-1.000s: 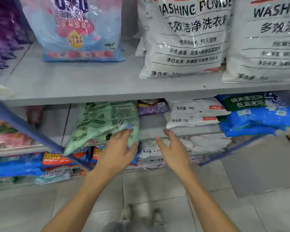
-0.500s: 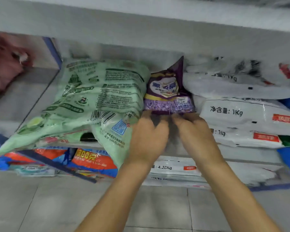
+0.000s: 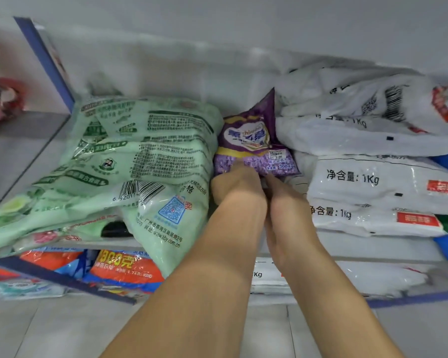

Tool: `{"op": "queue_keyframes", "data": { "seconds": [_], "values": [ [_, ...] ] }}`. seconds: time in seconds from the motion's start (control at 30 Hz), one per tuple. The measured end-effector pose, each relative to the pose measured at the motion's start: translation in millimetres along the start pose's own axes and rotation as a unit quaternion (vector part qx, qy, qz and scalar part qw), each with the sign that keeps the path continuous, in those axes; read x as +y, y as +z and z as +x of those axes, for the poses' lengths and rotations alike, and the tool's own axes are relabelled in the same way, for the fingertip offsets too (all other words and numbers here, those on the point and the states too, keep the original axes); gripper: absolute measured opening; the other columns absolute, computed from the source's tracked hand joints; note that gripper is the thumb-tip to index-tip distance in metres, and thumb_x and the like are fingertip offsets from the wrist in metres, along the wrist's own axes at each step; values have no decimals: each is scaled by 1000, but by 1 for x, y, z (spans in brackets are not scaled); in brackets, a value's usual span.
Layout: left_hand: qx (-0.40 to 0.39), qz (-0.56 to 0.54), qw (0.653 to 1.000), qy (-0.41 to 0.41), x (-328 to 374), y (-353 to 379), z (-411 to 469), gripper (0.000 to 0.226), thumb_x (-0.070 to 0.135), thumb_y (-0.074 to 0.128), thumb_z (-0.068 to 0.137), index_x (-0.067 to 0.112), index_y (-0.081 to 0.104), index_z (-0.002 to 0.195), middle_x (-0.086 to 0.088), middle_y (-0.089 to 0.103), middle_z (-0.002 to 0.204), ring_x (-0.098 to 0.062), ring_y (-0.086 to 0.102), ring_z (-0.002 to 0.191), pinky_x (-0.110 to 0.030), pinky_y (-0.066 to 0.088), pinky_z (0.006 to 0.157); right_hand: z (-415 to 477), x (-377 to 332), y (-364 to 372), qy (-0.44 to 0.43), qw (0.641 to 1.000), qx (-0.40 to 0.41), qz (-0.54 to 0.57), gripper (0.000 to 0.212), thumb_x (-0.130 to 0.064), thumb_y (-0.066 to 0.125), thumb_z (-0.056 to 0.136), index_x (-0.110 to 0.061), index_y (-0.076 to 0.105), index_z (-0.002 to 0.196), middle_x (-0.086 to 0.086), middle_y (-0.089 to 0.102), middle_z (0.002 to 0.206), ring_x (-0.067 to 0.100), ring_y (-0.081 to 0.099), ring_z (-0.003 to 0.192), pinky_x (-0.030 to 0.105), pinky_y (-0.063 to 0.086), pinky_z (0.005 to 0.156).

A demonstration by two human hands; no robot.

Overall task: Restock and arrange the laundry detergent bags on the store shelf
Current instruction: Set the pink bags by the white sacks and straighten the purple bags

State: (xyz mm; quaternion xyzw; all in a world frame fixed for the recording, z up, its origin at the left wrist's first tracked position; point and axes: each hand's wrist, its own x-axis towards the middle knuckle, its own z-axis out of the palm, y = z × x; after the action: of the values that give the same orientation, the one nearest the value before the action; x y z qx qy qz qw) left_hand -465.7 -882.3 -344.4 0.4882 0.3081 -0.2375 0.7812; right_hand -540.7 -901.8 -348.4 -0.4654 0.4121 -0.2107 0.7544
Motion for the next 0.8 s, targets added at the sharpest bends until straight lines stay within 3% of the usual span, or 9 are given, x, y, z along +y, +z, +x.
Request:
{"op": "queue_keyframes", "data": {
  "seconds": [0.13, 0.2, 0.23, 0.33, 0.43, 0.53, 0.6, 0.7, 0.8],
  "values": [
    [30, 38, 998, 38, -9, -7, -2, 43, 29, 73, 86, -4, 67, 112, -18, 75, 109, -33, 73, 97, -43, 62, 85, -13, -13, -1, 45, 997, -19, 58, 21, -24, 58, 101, -7, 70, 95, 11, 74, 82, 20, 68, 74, 29, 55, 68],
    [7, 33, 997, 74, -12, -23, -29, 22, 20, 74, 84, -2, 68, 83, -11, 76, 74, -31, 72, 73, -33, 62, 66, -21, -20, -2, 68, 990, -47, 112, 24, -28, 58, 101, -10, 73, 101, 6, 75, 81, 16, 69, 66, 24, 56, 59],
    [-16, 38, 995, 94, -11, -32, -43, 22, 20, 73, 81, -1, 68, 75, -11, 75, 68, -33, 72, 70, -34, 61, 64, -25, -25, -2, 72, 988, -54, 124, 26, -30, 59, 101, -10, 73, 109, 8, 77, 89, 16, 70, 71, 25, 58, 63],
    [-68, 32, 990, 123, -9, -60, -74, 21, 16, 70, 83, -2, 75, 93, -18, 78, 91, -31, 75, 84, -42, 60, 81, -37, -31, -7, 84, 985, -62, 140, 28, -24, 64, 96, -9, 72, 118, 13, 77, 113, 23, 71, 94, 34, 57, 90],
    [-91, 21, 989, 118, -4, -85, -90, 15, -1, 63, 87, -5, 72, 98, -21, 77, 98, -27, 69, 83, -45, 58, 85, -53, -27, -19, 106, 978, -88, 155, 34, -17, 67, 91, -1, 70, 121, 19, 75, 116, 29, 72, 102, 47, 54, 104],
    [-112, 19, 984, 135, -4, -110, -108, 16, -9, 66, 82, -1, 72, 94, -16, 77, 92, -29, 73, 82, -42, 60, 80, -66, -20, -40, 138, 962, -114, 206, 39, -20, 64, 90, 4, 72, 119, 25, 73, 118, 37, 72, 109, 53, 52, 104],
    [-100, 13, 986, 136, -1, -131, -112, 35, -14, 71, 71, -2, 64, 103, -13, 75, 85, -29, 72, 78, -44, 60, 78, -75, -20, -50, 167, 951, -148, 214, 40, -27, 66, 86, 1, 76, 112, 22, 74, 117, 36, 73, 105, 49, 55, 97],
    [-108, 32, 986, 122, 10, -161, -122, 76, -25, 74, 49, 6, 53, 114, -11, 73, 78, -23, 73, 67, -38, 61, 64, -91, -20, -57, 167, 959, -212, 82, 33, -25, 67, 85, -6, 80, 109, 17, 76, 114, 30, 76, 99, 42, 63, 84],
    [-159, 119, 975, 102, 29, -184, -145, 90, -22, 76, 44, 12, 62, 127, -13, 77, 106, -27, 76, 88, -34, 61, 64, -110, -30, -55, 105, 968, -217, -76, 39, -22, 78, 77, -13, 76, 115, 10, 78, 110, 27, 76, 103, 46, 56, 99]
  ]
}}
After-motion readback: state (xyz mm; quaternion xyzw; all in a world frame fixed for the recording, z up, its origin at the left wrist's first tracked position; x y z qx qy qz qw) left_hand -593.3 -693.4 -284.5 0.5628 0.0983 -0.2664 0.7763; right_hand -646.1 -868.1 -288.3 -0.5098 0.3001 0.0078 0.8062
